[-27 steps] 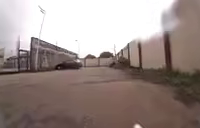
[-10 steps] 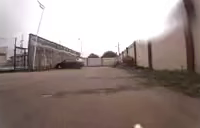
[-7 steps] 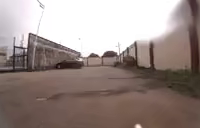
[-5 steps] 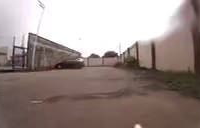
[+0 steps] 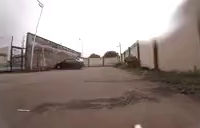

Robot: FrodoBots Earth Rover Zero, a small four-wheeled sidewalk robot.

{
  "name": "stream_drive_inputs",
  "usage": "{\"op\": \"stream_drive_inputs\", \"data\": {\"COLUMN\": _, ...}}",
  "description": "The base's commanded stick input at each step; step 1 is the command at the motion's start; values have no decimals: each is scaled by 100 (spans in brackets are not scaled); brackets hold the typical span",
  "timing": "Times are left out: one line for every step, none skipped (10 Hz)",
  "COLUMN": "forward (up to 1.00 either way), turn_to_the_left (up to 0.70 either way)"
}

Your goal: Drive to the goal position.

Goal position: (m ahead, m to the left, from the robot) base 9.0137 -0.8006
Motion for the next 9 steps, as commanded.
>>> {"op": "stream_drive_inputs", "data": {"forward": 70, "turn_to_the_left": 3}}
{"op": "stream_drive_inputs", "data": {"forward": 70, "turn_to_the_left": 3}}
{"op": "stream_drive_inputs", "data": {"forward": 70, "turn_to_the_left": 3}}
{"op": "stream_drive_inputs", "data": {"forward": 70, "turn_to_the_left": 3}}
{"op": "stream_drive_inputs", "data": {"forward": 70, "turn_to_the_left": 3}}
{"op": "stream_drive_inputs", "data": {"forward": 70, "turn_to_the_left": 3}}
{"op": "stream_drive_inputs", "data": {"forward": 70, "turn_to_the_left": 3}}
{"op": "stream_drive_inputs", "data": {"forward": 70, "turn_to_the_left": 3}}
{"op": "stream_drive_inputs", "data": {"forward": 70, "turn_to_the_left": 3}}
